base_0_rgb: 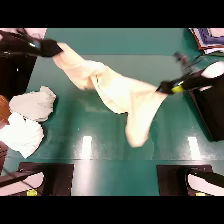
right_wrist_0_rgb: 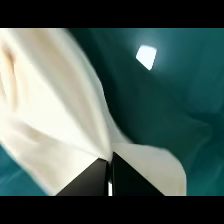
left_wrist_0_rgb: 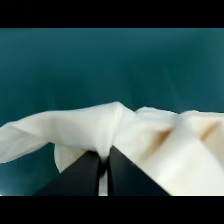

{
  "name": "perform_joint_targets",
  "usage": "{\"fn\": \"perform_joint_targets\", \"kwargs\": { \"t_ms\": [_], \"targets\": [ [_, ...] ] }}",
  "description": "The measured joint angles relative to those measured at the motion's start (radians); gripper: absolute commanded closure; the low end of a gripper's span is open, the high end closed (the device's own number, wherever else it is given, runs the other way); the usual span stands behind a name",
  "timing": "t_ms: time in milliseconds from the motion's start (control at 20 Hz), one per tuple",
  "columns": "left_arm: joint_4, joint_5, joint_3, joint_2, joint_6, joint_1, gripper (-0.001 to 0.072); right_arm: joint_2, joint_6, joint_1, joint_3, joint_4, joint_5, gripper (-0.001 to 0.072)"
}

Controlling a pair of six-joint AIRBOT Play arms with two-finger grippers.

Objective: Fold the shirts.

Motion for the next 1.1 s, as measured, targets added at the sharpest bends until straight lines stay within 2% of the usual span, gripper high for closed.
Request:
{"fn": "perform_joint_targets", "kwargs": {
  "t_ms": [300,550,850,950,1100],
  "targets": [
    [0.003,0.113,0.005,0.335,0.021,0.011,0.0682,0.225,0.015,-0.141,0.294,-0.039,0.021,0.0698],
    [0.0,0.151,0.141,0.488,0.02,0.013,0.0682,0.354,0.016,-0.215,0.467,-0.05,0.025,0.0698],
    [0.007,0.138,0.349,0.513,-0.005,0.013,0.0683,0.413,0.024,-0.295,0.571,-0.053,0.113,0.0698],
    [0.017,0.119,0.371,0.472,-0.022,0.013,0.0682,0.384,0.05,-0.302,0.579,-0.054,0.183,0.0698],
    [0.036,0.013,0.385,0.336,-0.046,0.013,0.0682,0.294,0.089,-0.272,0.552,-0.068,0.294,0.0698]
  ]
}}
